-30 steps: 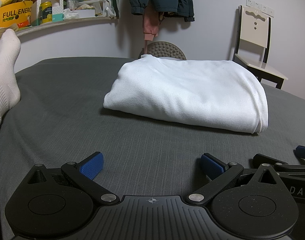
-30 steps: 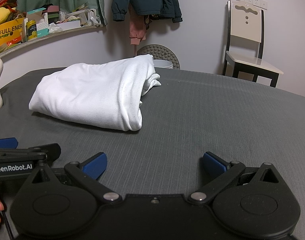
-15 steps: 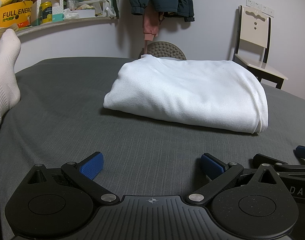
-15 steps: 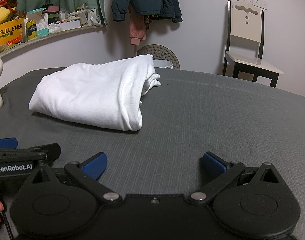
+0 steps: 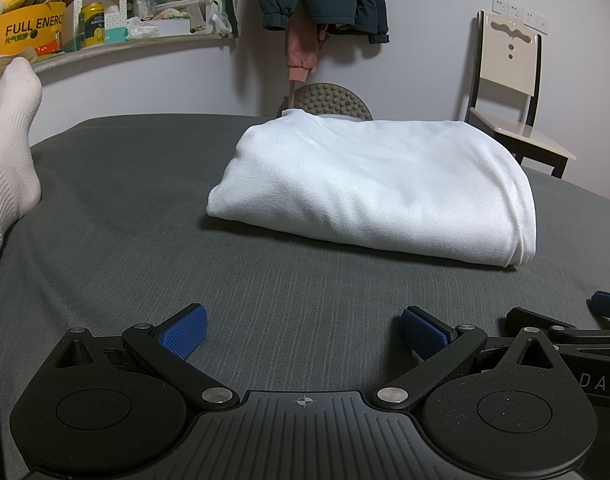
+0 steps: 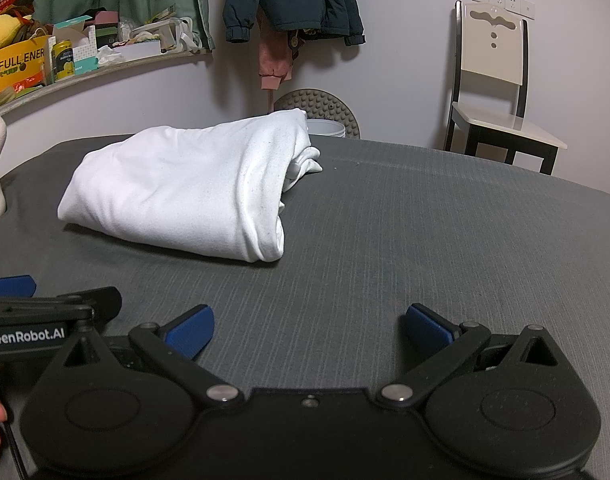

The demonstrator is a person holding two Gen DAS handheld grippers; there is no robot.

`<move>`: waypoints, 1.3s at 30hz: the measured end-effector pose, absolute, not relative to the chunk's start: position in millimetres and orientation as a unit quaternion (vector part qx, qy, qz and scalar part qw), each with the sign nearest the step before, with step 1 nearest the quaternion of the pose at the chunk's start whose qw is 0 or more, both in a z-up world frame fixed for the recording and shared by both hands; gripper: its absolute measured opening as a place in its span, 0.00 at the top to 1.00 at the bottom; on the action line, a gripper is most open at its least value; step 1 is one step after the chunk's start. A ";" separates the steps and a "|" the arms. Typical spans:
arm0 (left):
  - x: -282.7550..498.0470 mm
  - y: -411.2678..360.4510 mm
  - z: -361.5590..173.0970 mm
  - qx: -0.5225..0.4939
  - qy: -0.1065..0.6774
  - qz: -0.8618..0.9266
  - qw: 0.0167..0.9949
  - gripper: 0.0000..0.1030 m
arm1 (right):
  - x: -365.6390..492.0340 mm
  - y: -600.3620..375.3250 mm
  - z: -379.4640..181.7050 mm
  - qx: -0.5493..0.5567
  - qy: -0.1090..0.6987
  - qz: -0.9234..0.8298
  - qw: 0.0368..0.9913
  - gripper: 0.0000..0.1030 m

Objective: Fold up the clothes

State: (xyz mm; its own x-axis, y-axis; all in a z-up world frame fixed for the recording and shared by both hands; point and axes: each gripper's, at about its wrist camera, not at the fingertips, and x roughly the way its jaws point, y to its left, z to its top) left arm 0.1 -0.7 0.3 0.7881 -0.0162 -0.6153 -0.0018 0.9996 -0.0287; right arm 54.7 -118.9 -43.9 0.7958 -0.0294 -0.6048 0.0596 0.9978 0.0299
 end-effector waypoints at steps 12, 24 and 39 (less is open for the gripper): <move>0.7 -0.6 0.6 -0.014 0.326 -0.004 0.945 0.00 | 54.7 -118.5 -43.7 0.024 0.319 -0.024 0.947 0.00; 1.0 -1.4 1.2 -0.013 0.326 -0.004 0.945 0.00 | 55.0 -117.2 -43.6 0.024 0.319 -0.024 0.947 0.00; 1.0 -1.4 1.4 -0.013 0.326 -0.003 0.945 0.00 | 54.2 -118.6 -44.0 0.024 0.319 -0.023 0.947 0.00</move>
